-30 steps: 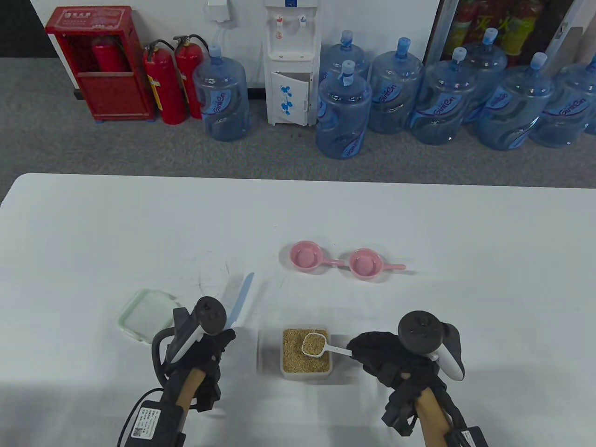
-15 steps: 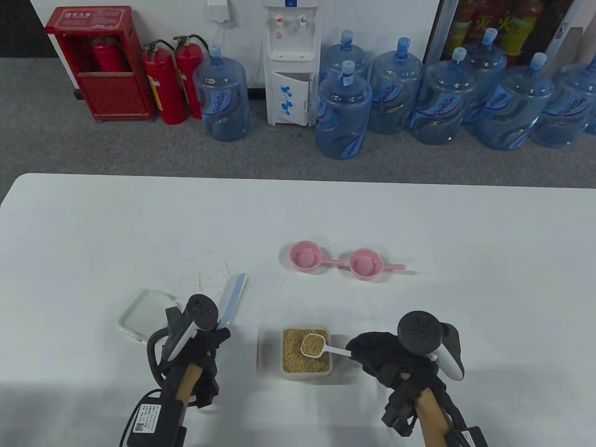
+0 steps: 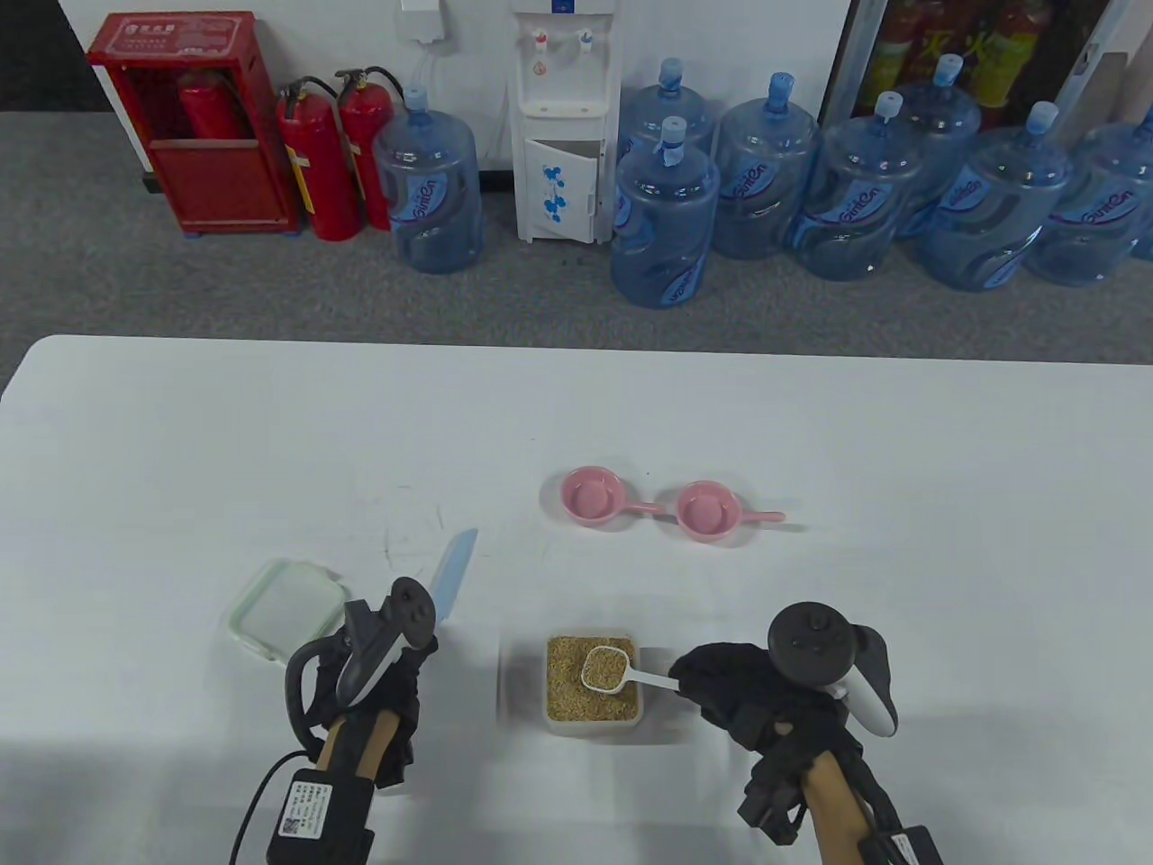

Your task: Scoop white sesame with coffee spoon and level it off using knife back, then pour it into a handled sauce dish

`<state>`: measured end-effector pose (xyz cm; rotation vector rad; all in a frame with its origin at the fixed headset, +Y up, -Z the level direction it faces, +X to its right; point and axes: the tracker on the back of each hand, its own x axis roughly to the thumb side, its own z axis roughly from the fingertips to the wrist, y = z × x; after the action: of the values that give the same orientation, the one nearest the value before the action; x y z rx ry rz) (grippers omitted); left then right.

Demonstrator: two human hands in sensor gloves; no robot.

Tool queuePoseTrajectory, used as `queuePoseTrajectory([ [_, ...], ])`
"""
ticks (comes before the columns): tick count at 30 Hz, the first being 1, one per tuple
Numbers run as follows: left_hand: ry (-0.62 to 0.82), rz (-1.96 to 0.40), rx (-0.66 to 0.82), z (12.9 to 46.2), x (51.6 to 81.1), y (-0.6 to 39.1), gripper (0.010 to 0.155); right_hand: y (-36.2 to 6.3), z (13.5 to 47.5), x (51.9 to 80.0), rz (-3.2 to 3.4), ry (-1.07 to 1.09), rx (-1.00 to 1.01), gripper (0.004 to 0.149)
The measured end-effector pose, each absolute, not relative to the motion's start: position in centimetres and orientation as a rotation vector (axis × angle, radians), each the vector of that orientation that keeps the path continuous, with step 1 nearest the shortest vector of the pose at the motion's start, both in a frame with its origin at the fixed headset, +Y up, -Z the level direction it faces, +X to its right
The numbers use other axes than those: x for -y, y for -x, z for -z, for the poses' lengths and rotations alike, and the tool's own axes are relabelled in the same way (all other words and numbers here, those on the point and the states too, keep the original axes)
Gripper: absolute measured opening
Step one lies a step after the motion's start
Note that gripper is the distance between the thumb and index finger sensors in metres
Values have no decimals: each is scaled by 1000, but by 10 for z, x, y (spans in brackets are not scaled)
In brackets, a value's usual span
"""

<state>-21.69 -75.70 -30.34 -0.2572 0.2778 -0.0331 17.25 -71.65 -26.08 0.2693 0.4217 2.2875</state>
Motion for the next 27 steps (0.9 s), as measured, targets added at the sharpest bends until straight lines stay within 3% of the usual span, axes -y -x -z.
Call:
queuePoseTrajectory([
  [11,247,54,-268,300,750,211,61,-173,260,717,-2277,-281,-403,40],
  [20,-56,-8,-173,278,707,201,74,-174,260,717,-2261,-283,-390,40],
  [27,-187,-82,-77,266,698,198,83,-174,260,718,-2251,-287,-390,41],
])
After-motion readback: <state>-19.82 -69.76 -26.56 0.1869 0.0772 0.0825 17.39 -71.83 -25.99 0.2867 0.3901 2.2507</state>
